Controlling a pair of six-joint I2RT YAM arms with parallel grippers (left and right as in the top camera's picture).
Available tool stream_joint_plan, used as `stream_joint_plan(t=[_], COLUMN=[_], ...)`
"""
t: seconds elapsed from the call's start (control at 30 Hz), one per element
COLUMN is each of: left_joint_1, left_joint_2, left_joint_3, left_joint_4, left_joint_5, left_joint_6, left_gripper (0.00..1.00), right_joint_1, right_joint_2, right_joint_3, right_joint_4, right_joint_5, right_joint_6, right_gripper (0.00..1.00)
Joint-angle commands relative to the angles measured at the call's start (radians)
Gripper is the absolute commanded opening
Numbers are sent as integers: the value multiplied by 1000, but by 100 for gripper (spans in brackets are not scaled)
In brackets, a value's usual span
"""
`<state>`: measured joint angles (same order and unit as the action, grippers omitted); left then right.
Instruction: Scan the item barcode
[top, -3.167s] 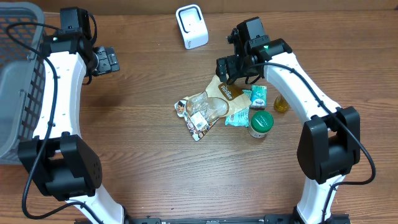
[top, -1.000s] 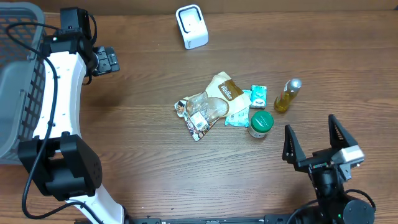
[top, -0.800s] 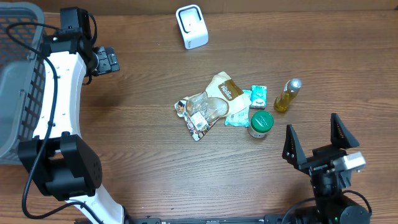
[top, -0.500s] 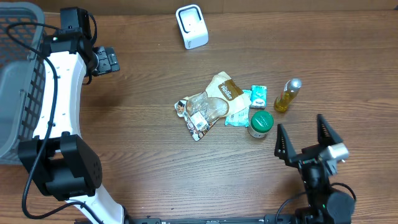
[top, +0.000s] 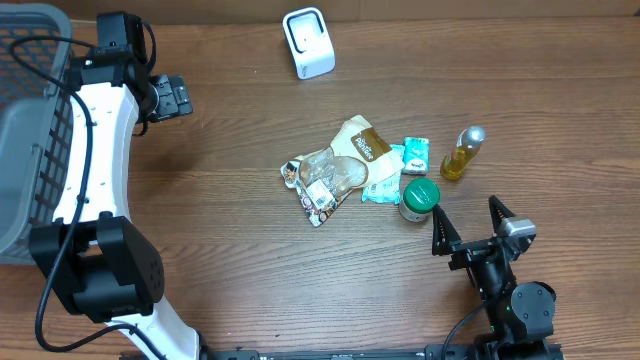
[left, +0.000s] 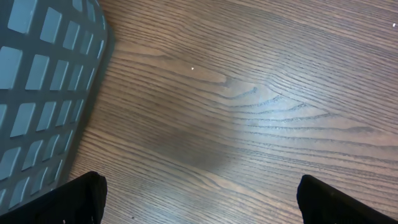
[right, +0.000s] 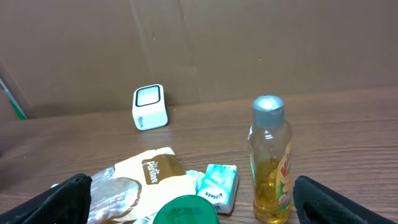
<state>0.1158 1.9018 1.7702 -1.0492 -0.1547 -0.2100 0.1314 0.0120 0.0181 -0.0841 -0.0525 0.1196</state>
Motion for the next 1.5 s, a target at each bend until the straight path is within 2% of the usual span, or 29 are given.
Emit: stream_joint_plan(t=[0.0,1.13,1.47], left_joint_1=[2,-3,-12], left_joint_2=[-22,-21,-187], left_joint_3=[18,18,18], left_joint_4=[2,2,2], left_joint_5=[-8,-6,-6], left_joint_6=[0,0,0], left_gripper=[99,100,100], right_joint_1=[-5,-5,-5], right_joint_2=[-9,-9,-9], right_joint_3=[-10,-10,-10], right_joint_4=[3,3,3], right_joint_5=[13,13,13], right_joint_6=[8,8,8], right_gripper=[100,100,100])
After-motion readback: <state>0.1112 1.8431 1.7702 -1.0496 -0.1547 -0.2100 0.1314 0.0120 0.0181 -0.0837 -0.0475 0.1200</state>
